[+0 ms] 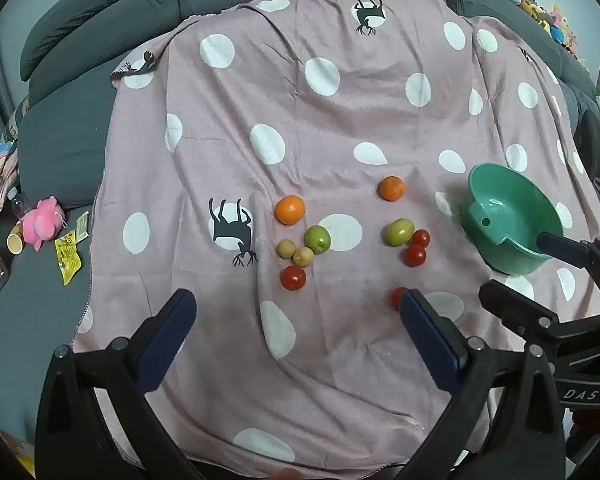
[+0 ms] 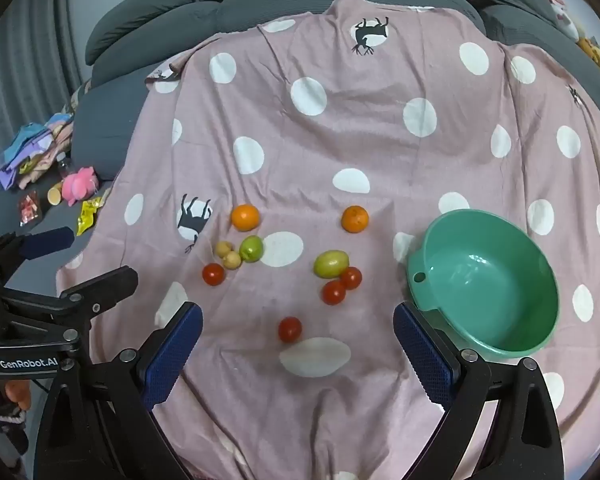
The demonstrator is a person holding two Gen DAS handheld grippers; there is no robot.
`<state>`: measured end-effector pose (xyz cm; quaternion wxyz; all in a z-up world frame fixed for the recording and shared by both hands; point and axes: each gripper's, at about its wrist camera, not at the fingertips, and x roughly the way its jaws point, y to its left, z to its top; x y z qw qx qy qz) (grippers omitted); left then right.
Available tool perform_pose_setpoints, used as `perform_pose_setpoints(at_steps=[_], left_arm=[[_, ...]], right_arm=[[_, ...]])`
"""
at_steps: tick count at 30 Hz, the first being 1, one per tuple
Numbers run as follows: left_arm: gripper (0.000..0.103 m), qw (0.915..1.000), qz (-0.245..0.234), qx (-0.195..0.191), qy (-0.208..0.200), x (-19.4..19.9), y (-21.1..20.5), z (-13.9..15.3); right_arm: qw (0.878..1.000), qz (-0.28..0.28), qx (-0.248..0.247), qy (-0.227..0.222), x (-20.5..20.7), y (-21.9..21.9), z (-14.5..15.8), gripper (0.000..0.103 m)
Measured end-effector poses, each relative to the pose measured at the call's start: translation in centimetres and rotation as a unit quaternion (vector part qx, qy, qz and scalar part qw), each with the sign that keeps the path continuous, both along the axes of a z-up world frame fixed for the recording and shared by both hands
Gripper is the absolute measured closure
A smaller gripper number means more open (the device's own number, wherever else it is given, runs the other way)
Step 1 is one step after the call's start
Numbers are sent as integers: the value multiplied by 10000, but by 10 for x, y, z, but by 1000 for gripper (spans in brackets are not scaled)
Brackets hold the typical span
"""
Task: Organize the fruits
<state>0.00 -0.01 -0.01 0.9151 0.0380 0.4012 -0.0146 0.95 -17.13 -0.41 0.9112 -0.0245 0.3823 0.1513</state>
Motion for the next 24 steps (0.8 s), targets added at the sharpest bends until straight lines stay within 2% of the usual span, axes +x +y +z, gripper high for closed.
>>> perform_pose_setpoints(at_steps=[15, 24], left_arm=[[1, 9999, -11, -98, 14, -9, 5, -15], [1, 9999, -11, -108, 44, -3, 2, -10]], right_arm=[[9999, -74, -134, -47, -4, 0, -2, 6], [9999, -68, -140, -58, -3, 0, -3, 6]])
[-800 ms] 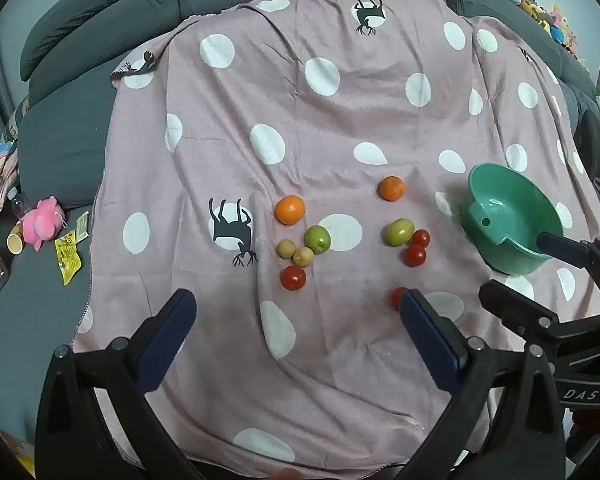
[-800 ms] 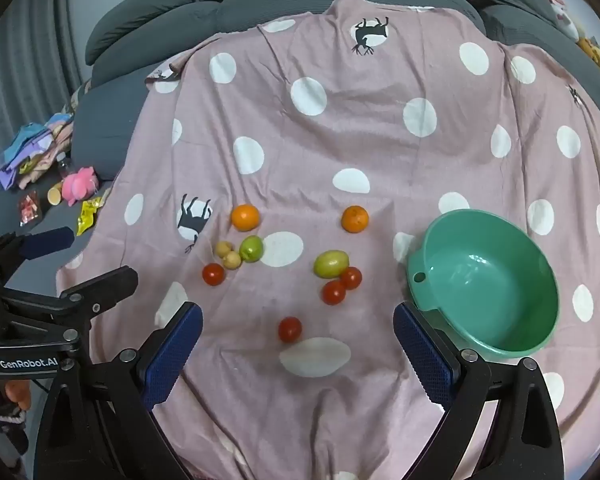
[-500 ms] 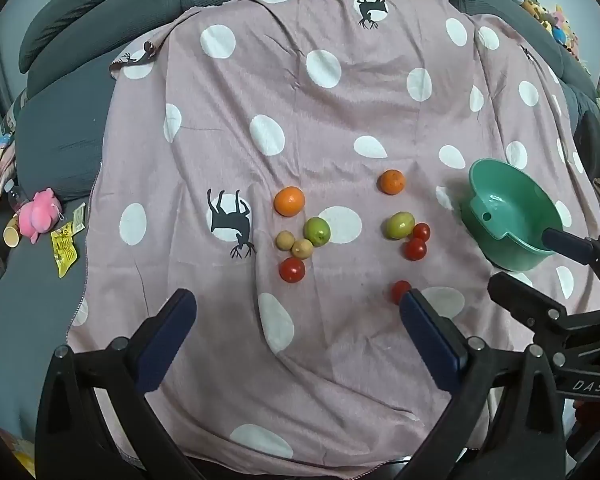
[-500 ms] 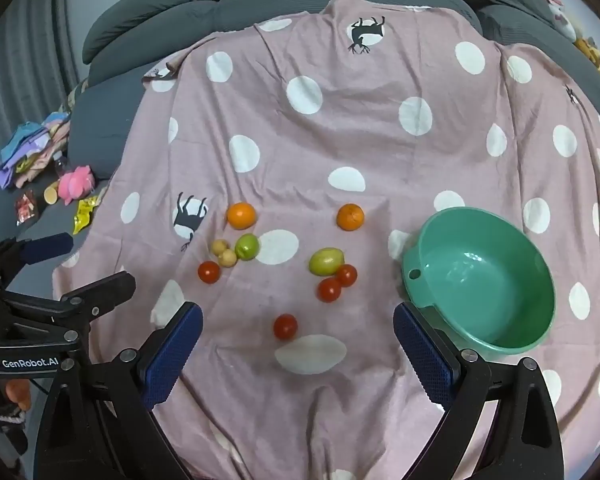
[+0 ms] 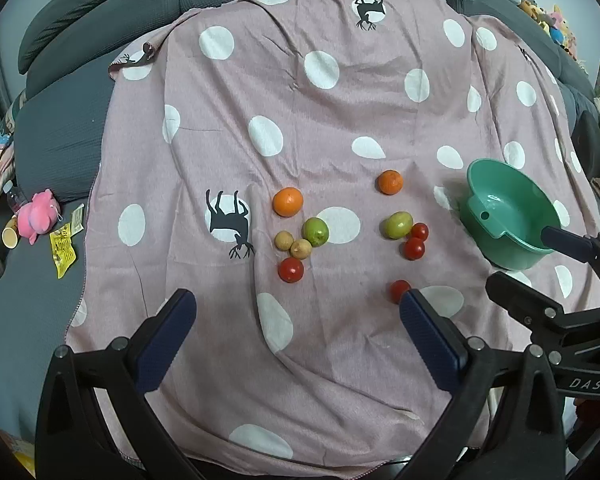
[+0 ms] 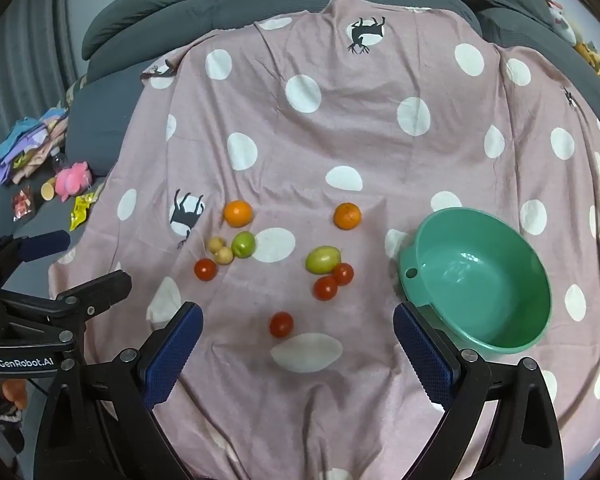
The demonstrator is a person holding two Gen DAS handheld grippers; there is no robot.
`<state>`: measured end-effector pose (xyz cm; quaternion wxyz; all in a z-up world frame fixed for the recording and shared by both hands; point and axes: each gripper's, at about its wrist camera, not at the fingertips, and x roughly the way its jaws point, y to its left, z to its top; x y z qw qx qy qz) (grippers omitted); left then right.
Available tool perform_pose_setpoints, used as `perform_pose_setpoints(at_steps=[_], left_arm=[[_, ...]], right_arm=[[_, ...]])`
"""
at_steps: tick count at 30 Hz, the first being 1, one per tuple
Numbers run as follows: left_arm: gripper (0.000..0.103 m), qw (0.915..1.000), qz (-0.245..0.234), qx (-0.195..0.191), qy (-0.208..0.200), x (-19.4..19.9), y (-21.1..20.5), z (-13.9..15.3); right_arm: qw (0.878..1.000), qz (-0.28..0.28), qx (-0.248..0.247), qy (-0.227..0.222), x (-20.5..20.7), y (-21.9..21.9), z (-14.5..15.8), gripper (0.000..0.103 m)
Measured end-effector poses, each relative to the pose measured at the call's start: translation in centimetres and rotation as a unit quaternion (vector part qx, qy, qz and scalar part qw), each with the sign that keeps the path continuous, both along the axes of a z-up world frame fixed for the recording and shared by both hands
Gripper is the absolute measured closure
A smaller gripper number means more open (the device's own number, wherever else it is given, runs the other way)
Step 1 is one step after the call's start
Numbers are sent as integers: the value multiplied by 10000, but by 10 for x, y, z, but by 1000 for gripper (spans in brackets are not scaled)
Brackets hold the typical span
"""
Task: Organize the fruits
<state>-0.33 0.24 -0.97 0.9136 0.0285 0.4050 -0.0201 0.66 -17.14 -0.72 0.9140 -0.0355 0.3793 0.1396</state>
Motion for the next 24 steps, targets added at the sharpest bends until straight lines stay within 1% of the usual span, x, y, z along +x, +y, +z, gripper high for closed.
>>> perform_pose_setpoints(at_steps=[24], left_arm=[[1, 10000, -19, -16, 30, 0, 1, -1]], right_arm=[[10000, -8, -41, -9, -1, 2, 0, 6]])
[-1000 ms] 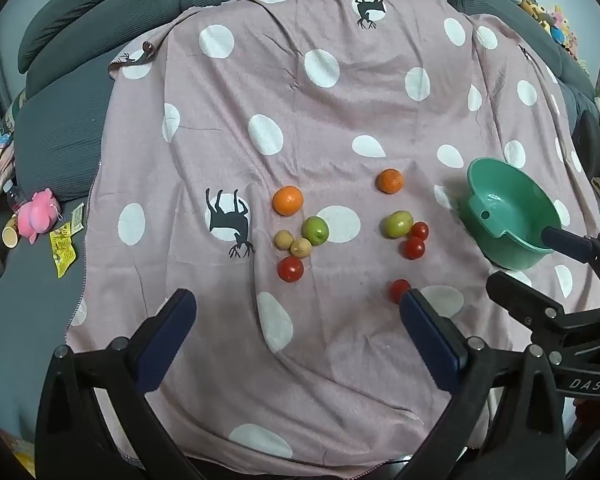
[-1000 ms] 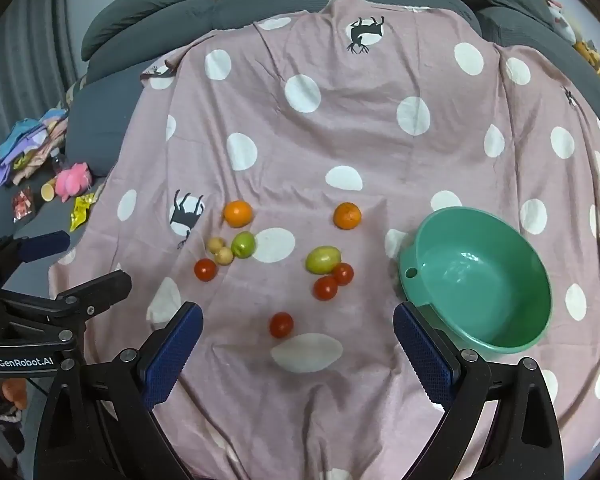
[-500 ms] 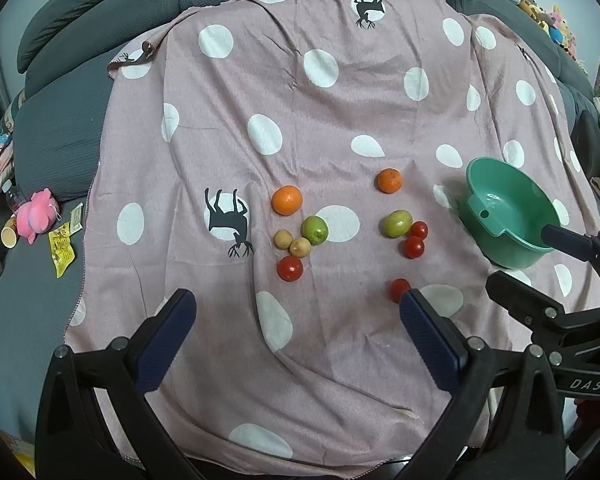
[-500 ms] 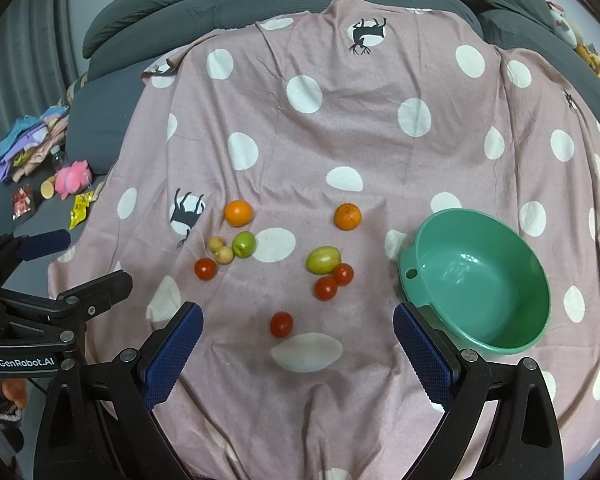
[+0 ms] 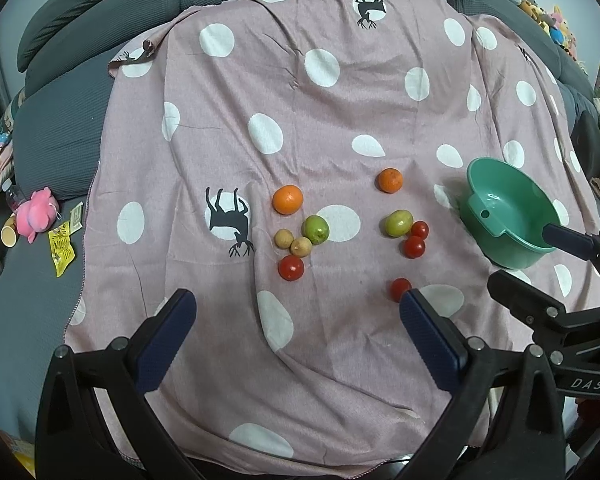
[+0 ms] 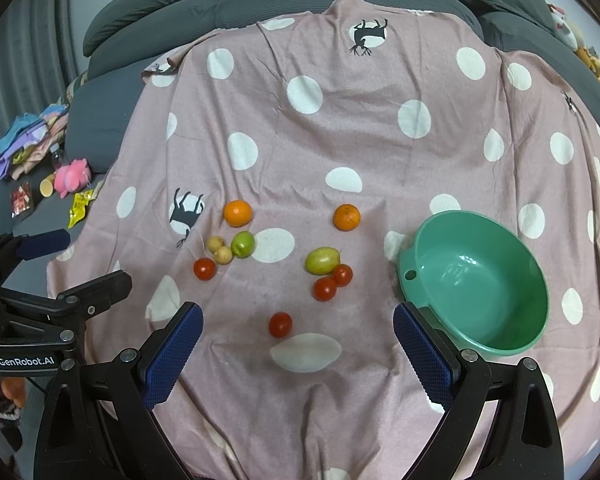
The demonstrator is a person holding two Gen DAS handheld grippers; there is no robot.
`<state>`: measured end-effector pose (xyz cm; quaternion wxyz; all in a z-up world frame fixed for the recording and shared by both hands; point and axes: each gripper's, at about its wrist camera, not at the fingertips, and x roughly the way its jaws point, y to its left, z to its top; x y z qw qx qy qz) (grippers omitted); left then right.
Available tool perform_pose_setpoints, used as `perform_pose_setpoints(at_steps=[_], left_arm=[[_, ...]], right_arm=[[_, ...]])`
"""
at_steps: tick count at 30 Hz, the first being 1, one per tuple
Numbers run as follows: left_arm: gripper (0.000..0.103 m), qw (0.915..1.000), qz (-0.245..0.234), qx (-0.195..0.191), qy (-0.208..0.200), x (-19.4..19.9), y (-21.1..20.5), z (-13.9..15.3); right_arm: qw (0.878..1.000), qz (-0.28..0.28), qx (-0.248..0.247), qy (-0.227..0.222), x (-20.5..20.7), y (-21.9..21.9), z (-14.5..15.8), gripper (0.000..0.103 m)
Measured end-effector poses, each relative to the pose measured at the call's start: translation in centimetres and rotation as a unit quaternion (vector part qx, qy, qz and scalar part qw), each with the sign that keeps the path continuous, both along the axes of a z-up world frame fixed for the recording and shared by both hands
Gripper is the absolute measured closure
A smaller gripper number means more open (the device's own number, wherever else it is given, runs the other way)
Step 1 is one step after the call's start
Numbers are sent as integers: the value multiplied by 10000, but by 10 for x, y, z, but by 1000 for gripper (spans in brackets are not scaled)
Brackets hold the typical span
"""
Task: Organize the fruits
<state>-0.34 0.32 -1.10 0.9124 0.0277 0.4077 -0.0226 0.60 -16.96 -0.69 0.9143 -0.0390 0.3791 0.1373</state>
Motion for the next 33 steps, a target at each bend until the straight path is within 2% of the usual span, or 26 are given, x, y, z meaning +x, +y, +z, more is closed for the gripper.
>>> perform_pose_setpoints(at_steps=[33], left_arm=[[1, 10000, -5, 12, 47, 0, 0, -3]], right_arm=[[10000, 0, -34, 10, 1, 2, -2, 6]])
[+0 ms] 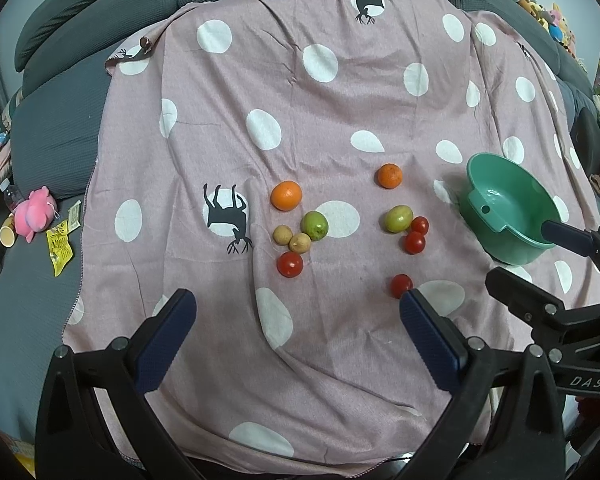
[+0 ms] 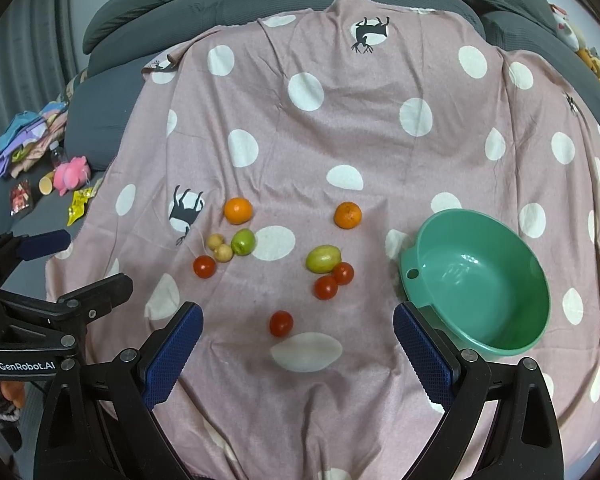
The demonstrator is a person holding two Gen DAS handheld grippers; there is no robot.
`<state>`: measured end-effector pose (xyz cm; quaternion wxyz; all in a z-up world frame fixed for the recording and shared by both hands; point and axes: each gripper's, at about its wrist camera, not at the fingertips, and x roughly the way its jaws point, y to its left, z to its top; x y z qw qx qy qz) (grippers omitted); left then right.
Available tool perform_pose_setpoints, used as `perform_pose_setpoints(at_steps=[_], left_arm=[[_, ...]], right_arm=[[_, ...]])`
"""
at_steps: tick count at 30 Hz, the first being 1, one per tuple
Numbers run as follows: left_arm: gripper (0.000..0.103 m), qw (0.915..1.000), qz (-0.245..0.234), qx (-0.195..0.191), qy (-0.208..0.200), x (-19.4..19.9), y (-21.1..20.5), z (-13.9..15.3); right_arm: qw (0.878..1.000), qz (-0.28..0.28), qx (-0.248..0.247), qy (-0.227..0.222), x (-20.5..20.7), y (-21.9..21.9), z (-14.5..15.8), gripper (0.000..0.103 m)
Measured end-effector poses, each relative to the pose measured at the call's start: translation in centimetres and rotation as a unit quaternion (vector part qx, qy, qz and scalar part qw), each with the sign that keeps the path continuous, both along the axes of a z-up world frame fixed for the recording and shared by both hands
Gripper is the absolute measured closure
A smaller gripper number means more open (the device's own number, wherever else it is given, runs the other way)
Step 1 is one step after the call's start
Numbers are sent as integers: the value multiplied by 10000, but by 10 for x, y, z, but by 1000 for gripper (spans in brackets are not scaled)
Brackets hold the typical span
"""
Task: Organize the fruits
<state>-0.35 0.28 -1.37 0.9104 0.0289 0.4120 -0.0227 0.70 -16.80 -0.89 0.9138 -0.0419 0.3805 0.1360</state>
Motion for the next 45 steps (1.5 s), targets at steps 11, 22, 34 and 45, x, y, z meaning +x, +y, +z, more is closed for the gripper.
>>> perform_pose_setpoints(at_steps=[11, 22, 34, 45], left_arm=[[1, 10000, -9, 6, 20, 0, -1, -3], [1, 9945, -292, -972, 267, 3, 15, -27], [5, 9714, -408, -2229, 713, 12, 32, -81], [16, 9797, -810, -1758, 530, 45, 14, -87]], right_arm=[[10000, -5, 2, 10, 0, 0, -1, 6], [9992, 1, 378, 151, 4, -12, -17, 6], [9860, 56, 1322, 1017, 18, -38, -81, 10], [9875, 190, 1184, 1022, 60, -29, -94, 20]])
